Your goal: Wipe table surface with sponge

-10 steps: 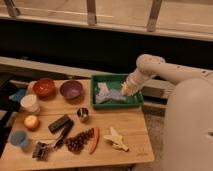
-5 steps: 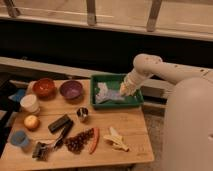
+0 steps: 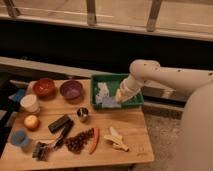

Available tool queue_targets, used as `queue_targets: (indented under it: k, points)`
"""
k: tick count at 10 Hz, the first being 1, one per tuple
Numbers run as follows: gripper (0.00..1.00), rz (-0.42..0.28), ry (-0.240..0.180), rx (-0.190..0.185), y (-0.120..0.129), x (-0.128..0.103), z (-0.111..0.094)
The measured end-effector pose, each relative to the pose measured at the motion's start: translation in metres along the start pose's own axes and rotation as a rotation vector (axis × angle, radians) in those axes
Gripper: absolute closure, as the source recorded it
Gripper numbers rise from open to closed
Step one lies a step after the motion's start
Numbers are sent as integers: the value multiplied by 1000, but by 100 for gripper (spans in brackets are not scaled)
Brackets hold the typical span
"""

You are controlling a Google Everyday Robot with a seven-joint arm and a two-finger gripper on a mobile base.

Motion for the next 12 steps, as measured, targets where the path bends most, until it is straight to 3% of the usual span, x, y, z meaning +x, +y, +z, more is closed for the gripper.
queue_targets:
  k: [4,10,12]
  points:
    - [100,-22,124,-27,-32,39,10]
    - [100,-27,129,-24,-30,39,12]
    - [100,-1,165,4,-34,49,19]
